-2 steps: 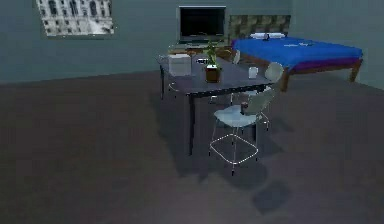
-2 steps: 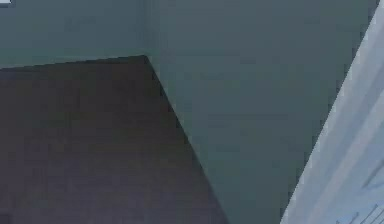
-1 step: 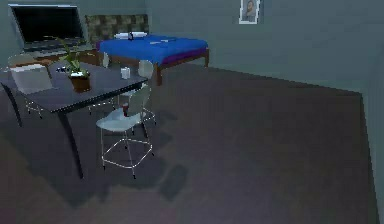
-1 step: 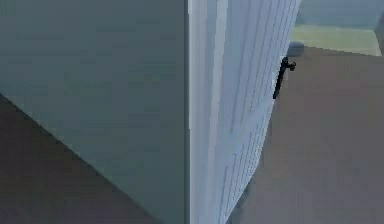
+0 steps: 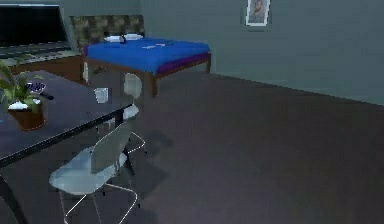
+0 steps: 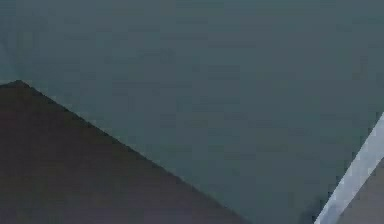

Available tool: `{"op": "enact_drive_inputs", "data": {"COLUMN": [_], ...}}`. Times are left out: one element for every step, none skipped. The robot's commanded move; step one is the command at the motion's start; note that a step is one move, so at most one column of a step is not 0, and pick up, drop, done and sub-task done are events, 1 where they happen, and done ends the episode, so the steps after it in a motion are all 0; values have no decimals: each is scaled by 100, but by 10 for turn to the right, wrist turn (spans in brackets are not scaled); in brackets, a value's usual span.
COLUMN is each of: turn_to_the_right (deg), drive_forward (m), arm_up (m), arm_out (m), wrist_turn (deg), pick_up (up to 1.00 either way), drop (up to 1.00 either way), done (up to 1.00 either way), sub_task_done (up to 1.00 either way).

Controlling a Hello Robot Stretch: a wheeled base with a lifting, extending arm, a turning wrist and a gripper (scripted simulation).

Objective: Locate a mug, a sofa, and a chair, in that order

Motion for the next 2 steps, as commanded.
{"op": "enact_drive_inputs", "data": {"turn_to_the_right": [-300,0], "drive_forward": [0,0], "arm_up": [0,0], "arm_out": [0,0], "wrist_turn": [0,0], "pick_up": [0,0], "drop": [0,0], "done": [0,100], "sub_task_done": [0,0]}}
